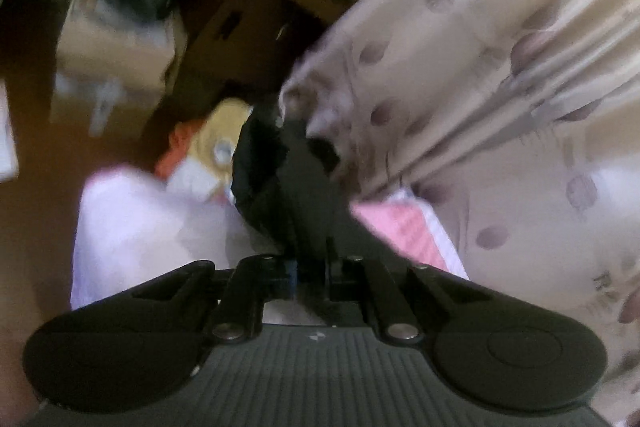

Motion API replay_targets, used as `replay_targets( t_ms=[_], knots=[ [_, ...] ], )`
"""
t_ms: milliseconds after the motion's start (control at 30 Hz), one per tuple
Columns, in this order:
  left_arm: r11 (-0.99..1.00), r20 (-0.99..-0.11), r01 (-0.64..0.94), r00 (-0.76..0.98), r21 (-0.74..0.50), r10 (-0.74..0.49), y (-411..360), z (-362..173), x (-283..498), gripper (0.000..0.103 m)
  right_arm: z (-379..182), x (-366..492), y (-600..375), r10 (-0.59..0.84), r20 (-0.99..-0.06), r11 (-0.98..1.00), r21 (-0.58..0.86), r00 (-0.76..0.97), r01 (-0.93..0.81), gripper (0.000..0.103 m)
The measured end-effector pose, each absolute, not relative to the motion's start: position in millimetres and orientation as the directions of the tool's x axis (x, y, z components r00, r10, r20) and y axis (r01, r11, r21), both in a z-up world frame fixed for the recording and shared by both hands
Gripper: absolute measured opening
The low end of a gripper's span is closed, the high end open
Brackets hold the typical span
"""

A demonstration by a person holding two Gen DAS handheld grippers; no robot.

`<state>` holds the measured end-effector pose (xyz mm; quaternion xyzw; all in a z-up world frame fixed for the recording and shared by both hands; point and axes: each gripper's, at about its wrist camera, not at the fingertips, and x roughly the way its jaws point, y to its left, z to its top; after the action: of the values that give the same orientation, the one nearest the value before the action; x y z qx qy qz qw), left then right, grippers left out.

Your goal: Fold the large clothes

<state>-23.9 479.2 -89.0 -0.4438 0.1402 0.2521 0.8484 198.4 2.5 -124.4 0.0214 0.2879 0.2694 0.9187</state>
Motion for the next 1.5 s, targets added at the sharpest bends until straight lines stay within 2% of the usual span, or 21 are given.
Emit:
replay_targets(
  t_ms=[100,200,333,433,567,700,767,900,1000,1033,1067,1100,1133,1233,1367,1467,1500],
  knots=[
    [0.549,-0.380,-0.488,0.873,-0.678,0.306,462,-43,0,0.010,-122,197,-13,0.519,-0.482,0.854,0.269,0.706,-0.445,0.080],
    [0.678,-0.258,-0.377,0.926,-0.630,0.275,420,16,25,0.010,-118,189,-38,0.550,-0.443,0.829,0.388,0.708,-0.402,0.081],
    [0.827,-0.097,-0.158,0.987,-0.540,0.126,330,80,53,0.010,-113,164,-79,0.578,-0.384,0.790,0.482,0.720,-0.378,0.083],
    [0.882,-0.046,-0.004,0.999,-0.471,-0.019,258,100,68,0.011,-111,148,-111,0.569,-0.361,0.780,0.521,0.739,-0.346,0.085],
    [0.919,-0.059,0.173,0.977,-0.355,-0.207,159,87,93,0.015,-109,129,-166,0.542,-0.329,0.771,0.561,0.773,-0.301,0.089],
    [0.910,-0.155,0.313,0.919,-0.273,-0.363,85,41,119,0.017,-106,116,-217,0.508,-0.298,0.755,0.607,0.808,-0.251,0.090],
    [0.903,-0.210,0.355,0.889,-0.242,-0.406,56,12,131,0.017,-105,112,-238,0.481,-0.290,0.758,0.612,0.827,-0.227,0.094],
    [0.896,-0.330,0.406,0.833,-0.182,-0.445,18,-39,157,0.019,-113,113,-262,0.461,-0.300,0.754,0.629,0.835,-0.190,0.095],
    [0.881,-0.369,0.435,0.800,-0.189,-0.474,12,-67,157,0.049,-118,120,-270,0.462,-0.305,0.737,0.654,0.833,-0.169,0.095],
    [0.883,-0.371,0.433,0.801,-0.182,-0.469,11,-72,157,0.068,-119,122,-272,0.470,-0.302,0.725,0.668,0.829,-0.168,0.095],
    [0.887,-0.358,0.429,0.812,-0.170,-0.461,10,-76,153,0.084,-119,124,-274,0.479,-0.297,0.713,0.680,0.826,-0.169,0.095],
    [0.892,-0.335,0.425,0.826,-0.158,-0.453,10,-78,147,0.091,-118,127,-274,0.489,-0.291,0.703,0.690,0.822,-0.174,0.095],
    [0.896,-0.304,0.420,0.842,-0.145,-0.445,12,-75,141,0.103,-117,128,-274,0.499,-0.285,0.694,0.697,0.818,-0.181,0.095],
    [0.904,-0.242,0.406,0.872,-0.131,-0.427,19,-70,128,0.103,-109,138,-265,0.524,-0.278,0.684,0.700,0.805,-0.203,0.095],
    [0.917,-0.242,0.355,0.888,-0.182,-0.392,46,-67,123,0.103,-106,162,-249,0.530,-0.328,0.715,0.669,0.782,-0.204,0.095],
    [0.943,-0.257,0.271,0.914,-0.191,-0.315,76,-71,129,0.103,-110,183,-235,0.489,-0.426,0.770,0.620,0.762,-0.148,0.095],
    [0.949,-0.267,0.242,0.918,-0.204,-0.292,87,-72,132,0.103,-111,187,-230,0.488,-0.433,0.776,0.612,0.758,-0.150,0.096]
  ],
)
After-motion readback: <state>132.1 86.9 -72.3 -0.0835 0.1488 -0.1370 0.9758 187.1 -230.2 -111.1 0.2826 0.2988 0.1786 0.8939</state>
